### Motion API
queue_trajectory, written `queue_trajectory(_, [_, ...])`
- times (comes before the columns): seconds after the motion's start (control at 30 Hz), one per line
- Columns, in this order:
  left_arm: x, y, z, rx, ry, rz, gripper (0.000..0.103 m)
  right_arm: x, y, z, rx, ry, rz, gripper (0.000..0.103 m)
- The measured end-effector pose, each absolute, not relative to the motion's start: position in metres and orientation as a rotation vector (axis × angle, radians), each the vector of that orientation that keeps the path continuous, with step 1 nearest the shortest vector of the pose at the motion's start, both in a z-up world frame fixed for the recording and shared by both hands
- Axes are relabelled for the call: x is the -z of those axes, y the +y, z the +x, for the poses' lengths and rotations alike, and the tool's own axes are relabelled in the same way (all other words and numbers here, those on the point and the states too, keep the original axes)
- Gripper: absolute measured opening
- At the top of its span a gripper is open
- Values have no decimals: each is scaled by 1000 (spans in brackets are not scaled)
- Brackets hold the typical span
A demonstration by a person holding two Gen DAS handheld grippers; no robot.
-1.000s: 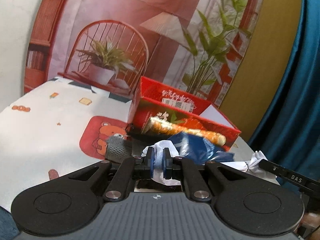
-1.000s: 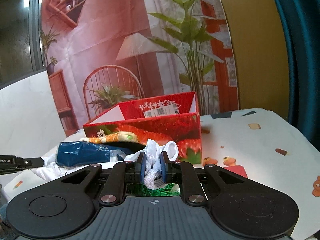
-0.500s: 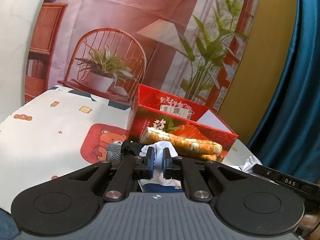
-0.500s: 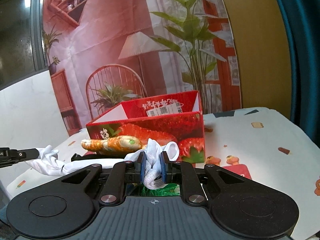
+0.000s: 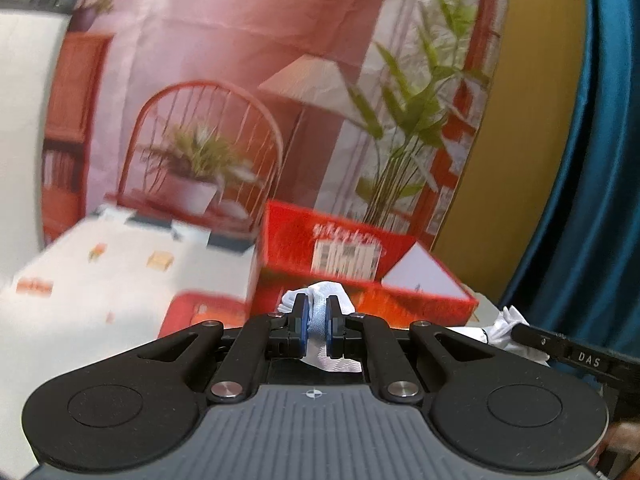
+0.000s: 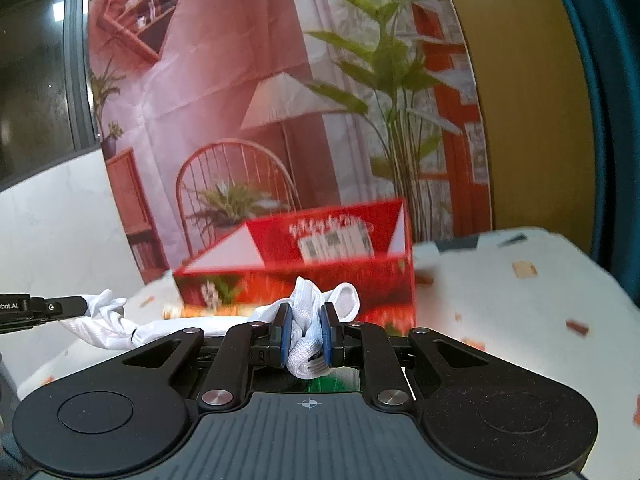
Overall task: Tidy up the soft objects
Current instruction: 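Lift the white socks with both grippers and carry them over the red box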
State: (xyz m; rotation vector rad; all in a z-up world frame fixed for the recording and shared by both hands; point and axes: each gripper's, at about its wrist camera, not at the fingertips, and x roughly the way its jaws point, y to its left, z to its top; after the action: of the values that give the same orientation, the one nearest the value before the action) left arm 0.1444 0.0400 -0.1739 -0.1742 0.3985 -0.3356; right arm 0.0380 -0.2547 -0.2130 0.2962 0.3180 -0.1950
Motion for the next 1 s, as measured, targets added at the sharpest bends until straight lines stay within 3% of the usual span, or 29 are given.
queue_trajectory(0.4, [141,-13,238,313,391,1,9,171,-315,126,212,281,278,14])
queue_trajectory(1.0, [185,-40,330,288,656,50,10,217,-353,196,234,463,329,15])
